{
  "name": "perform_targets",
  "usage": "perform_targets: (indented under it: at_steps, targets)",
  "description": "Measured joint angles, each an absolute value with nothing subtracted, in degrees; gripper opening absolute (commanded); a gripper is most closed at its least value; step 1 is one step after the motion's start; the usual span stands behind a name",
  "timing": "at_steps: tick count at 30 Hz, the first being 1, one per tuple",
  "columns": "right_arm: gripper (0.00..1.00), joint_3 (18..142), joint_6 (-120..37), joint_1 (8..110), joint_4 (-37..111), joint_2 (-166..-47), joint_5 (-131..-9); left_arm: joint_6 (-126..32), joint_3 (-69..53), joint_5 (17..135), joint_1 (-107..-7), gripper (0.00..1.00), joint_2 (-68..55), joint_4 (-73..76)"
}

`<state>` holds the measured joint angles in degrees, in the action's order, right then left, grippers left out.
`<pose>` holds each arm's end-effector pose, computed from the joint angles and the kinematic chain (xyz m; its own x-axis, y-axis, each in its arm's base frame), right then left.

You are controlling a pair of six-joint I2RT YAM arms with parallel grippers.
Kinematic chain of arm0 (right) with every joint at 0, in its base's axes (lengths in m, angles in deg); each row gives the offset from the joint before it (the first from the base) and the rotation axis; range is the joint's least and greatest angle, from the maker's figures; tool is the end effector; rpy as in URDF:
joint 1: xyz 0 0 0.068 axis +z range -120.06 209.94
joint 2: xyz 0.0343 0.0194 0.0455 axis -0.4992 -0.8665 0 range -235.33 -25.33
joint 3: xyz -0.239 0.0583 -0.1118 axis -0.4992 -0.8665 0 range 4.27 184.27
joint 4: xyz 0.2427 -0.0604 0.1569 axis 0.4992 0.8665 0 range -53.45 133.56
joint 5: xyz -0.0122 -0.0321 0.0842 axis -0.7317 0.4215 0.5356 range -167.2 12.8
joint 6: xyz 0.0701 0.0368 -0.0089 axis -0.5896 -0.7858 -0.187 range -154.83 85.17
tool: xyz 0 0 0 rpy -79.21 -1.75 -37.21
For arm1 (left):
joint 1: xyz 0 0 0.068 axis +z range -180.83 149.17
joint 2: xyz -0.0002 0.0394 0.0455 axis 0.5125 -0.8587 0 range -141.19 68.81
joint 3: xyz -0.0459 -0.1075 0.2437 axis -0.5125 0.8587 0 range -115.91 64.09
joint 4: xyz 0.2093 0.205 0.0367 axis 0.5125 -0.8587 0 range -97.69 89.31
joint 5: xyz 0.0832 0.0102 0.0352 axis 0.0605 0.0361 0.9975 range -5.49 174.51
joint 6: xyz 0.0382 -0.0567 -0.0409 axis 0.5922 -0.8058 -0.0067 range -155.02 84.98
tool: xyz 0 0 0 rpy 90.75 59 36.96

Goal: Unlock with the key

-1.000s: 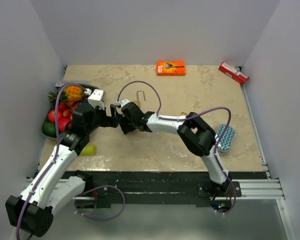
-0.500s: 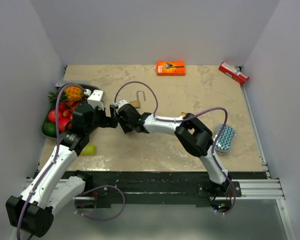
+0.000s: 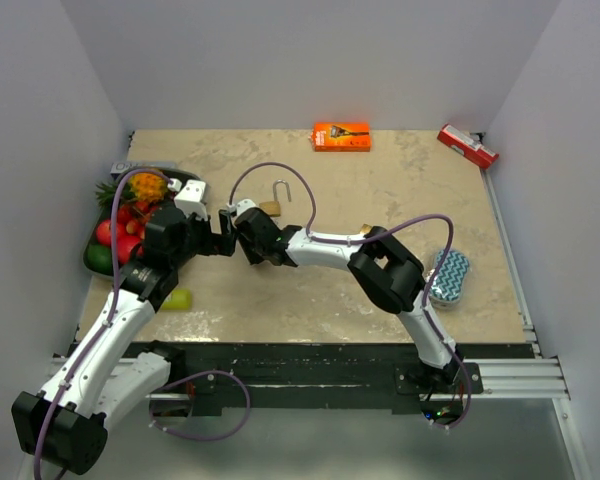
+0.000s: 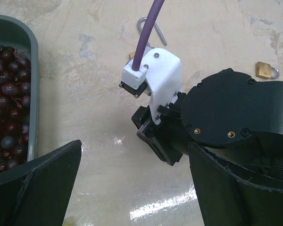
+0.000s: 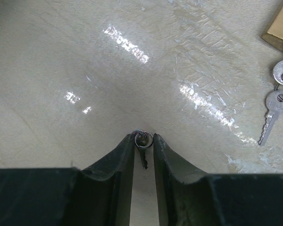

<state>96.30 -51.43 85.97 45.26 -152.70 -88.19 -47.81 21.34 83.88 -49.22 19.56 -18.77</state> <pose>0.3148 0.4438 0.1094 -0.5831 -0.3632 -0.7267 -0.5956 0.7994 0.0784 0.2511 -0.0842 0.2800 -0.4570 -0.0813 -0.8857 0.2294 0.9514 -0.2057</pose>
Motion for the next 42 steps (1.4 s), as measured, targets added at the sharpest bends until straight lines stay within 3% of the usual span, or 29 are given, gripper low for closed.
perform_targets:
  at_steps: [11, 31, 42]
  targets:
    - [0.10, 95.56, -54.36, 86.13, 44.17, -152.63, -90.81, -47.81, 21.56, 83.84, -49.22, 0.99, 19.62, -18.90]
    - [0.10, 76.10, -62.33, 83.07, 49.90, -133.86, -94.28, -47.86, 21.58, 83.01, -49.22, 0.99, 19.60, -17.94]
    - [0.11, 74.14, -62.84, 83.18, 49.16, -129.31, -94.50, -47.86, 21.58, 82.13, -49.22, 0.99, 18.96, -17.92]
